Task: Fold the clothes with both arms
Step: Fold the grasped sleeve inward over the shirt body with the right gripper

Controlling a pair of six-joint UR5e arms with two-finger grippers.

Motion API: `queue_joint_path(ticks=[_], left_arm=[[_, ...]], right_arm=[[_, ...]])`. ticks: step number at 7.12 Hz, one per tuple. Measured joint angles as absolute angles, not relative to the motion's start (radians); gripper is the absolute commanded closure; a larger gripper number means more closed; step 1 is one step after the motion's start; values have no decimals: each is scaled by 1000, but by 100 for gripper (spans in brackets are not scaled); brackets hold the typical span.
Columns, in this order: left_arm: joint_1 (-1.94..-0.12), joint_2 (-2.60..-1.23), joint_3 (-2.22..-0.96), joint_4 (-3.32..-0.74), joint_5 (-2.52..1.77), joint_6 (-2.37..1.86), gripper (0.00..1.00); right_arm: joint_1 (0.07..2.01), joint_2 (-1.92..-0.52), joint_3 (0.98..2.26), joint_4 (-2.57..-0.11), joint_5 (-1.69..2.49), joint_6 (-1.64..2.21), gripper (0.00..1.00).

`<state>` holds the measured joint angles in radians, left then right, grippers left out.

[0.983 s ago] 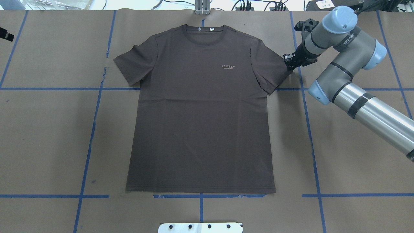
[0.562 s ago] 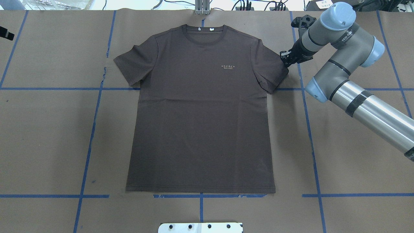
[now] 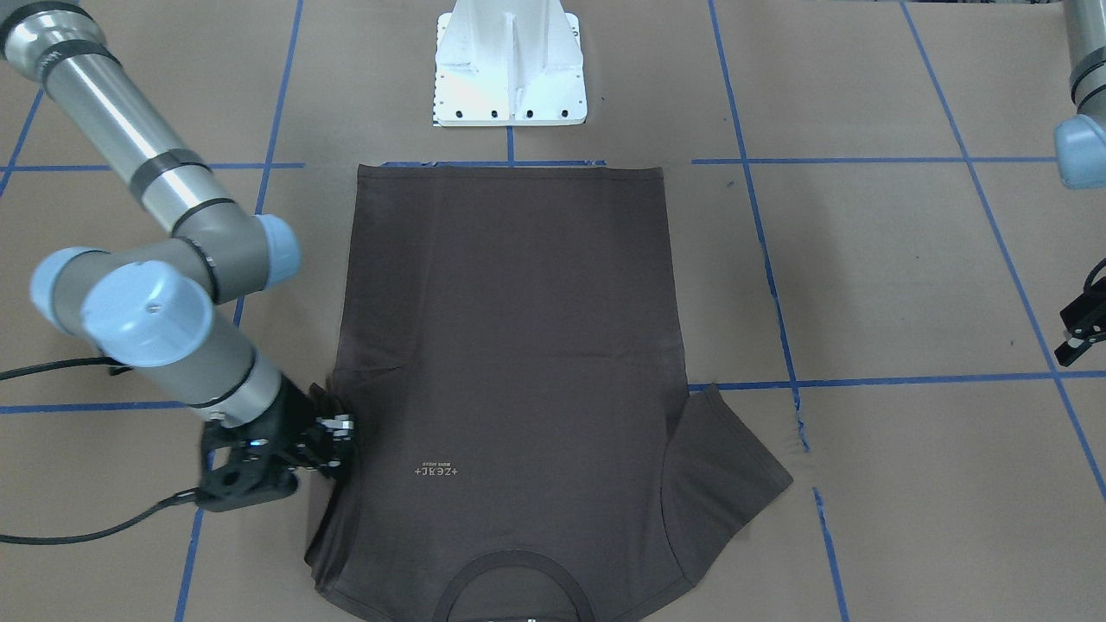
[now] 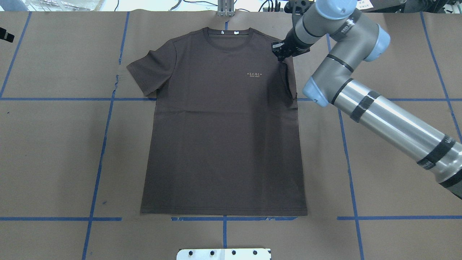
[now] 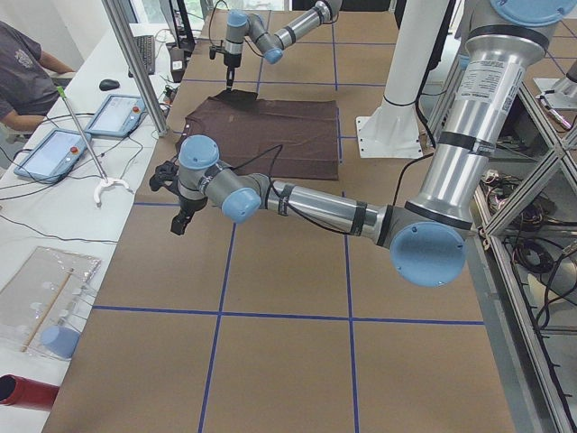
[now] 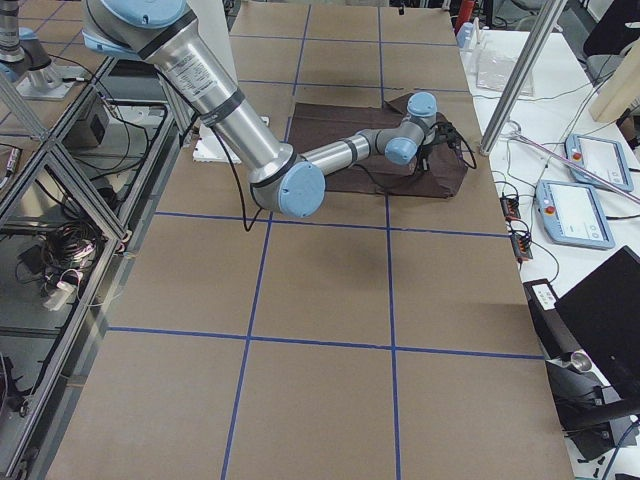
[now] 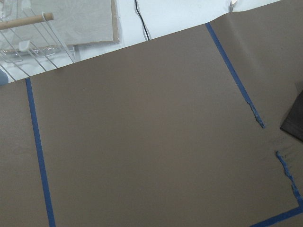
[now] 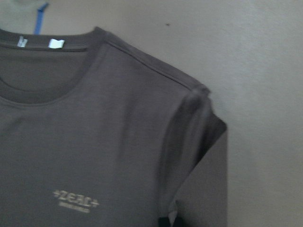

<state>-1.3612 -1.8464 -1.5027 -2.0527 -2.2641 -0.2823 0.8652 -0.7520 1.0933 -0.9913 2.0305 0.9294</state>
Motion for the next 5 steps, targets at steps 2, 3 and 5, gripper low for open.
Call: queue_joint_path(ticks=[2, 3, 5], left_arm=[[-1361, -1848, -1502, -2053, -2264, -294, 0], [-1360, -1851, -1502, -2053, -2264, -316, 0], [-1357, -1861, -1502, -2054, -2263, -358, 0]], right_arm=[[778, -643, 994, -998, 1904, 953, 1], [759, -626, 973, -998, 1876, 957, 0], [752, -619, 963, -996, 1864, 959, 0]])
